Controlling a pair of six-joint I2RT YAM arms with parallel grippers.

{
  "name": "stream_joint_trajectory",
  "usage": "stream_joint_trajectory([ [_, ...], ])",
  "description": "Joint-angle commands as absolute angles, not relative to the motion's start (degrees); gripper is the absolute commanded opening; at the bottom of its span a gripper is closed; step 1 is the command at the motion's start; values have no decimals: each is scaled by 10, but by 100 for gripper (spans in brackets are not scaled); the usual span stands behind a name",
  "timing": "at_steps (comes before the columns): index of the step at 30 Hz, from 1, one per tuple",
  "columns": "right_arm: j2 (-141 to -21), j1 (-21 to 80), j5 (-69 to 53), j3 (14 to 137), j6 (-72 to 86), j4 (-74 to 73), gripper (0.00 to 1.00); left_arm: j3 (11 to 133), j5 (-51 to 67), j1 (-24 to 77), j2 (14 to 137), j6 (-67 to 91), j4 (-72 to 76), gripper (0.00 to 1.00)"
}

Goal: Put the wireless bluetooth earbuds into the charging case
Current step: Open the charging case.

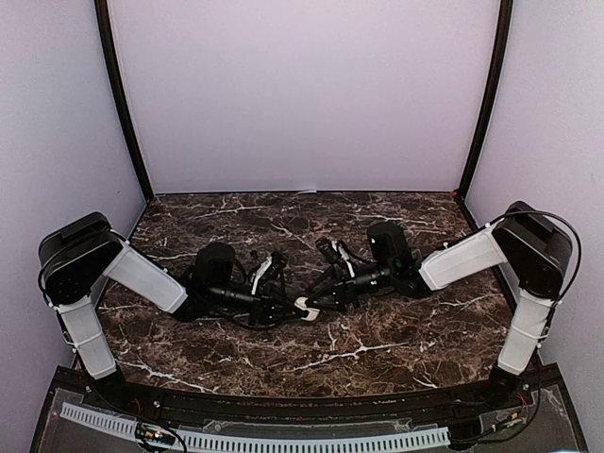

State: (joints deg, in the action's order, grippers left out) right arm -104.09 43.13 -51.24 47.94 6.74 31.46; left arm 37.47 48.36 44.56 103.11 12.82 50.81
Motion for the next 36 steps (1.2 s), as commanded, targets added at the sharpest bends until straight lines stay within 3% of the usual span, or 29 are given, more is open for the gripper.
stream_joint_trajectory([
  [1, -1057, 431, -478, 499, 67, 295, 57, 383, 506, 453, 1008, 108, 514, 13],
  [17, -1038, 385, -395, 468, 116, 329, 52, 379, 522, 454, 1004, 105, 522, 13],
  [25, -996, 372, -423, 428, 121, 377, 57, 379, 511, 453, 1001, 105, 514, 13],
  [36, -978, 371, -266, 486, 18, 150, 48, 336, 431, 403, 965, 152, 555, 13],
])
